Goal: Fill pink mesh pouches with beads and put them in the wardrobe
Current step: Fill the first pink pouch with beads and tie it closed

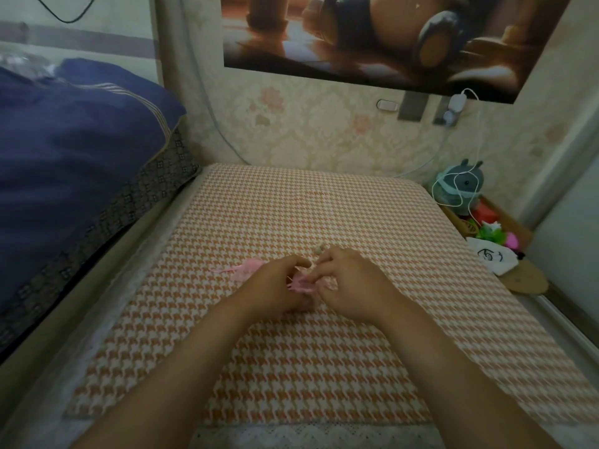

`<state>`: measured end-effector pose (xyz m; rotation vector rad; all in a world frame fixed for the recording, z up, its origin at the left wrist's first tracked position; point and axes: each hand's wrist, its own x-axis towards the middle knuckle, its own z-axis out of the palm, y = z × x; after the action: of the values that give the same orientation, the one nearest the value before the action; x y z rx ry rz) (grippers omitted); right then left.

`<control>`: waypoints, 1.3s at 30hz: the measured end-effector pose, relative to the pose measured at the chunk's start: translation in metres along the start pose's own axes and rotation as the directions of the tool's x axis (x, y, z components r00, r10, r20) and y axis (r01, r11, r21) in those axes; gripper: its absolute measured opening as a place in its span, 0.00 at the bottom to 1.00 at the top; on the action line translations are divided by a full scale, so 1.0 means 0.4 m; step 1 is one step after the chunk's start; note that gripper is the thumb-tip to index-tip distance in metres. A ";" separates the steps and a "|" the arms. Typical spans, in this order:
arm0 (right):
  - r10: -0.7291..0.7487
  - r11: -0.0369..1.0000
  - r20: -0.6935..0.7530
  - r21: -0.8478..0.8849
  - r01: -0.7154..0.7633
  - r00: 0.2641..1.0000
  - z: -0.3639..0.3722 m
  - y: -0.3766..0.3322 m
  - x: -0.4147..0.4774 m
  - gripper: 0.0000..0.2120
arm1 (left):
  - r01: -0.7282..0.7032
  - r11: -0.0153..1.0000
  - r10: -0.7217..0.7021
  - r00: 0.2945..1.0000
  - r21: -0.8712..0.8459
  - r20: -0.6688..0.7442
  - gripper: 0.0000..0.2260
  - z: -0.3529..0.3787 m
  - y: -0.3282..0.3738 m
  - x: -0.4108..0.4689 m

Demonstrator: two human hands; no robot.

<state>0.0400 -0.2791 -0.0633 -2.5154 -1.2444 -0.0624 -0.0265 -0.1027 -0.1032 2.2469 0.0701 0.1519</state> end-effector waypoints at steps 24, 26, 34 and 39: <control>0.340 0.937 -0.138 0.134 -0.323 0.930 -0.023 0.136 -0.012 0.10 | 0.003 0.999 0.001 0.996 0.054 -0.084 0.07 -0.024 0.046 -0.013; 0.381 0.925 -0.106 0.065 -0.376 0.919 -0.004 0.165 -0.014 0.10 | 0.019 0.997 -0.011 0.992 0.070 -0.124 0.11 -0.025 0.047 -0.005; 0.386 0.915 -0.006 -0.119 -0.384 0.922 0.059 0.189 0.026 0.12 | 0.085 0.996 -0.083 0.986 0.008 -0.144 0.08 -0.014 0.041 0.013; 0.374 0.916 -0.009 -0.155 -0.371 0.927 0.071 0.187 0.037 0.10 | 0.101 0.992 -0.109 0.989 -0.080 -0.103 0.12 -0.017 0.036 0.010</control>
<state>0.1043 -0.3012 -0.1079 -2.8498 -0.7702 -0.0421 -0.0233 -0.1059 -0.0875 2.1539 0.2359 0.2145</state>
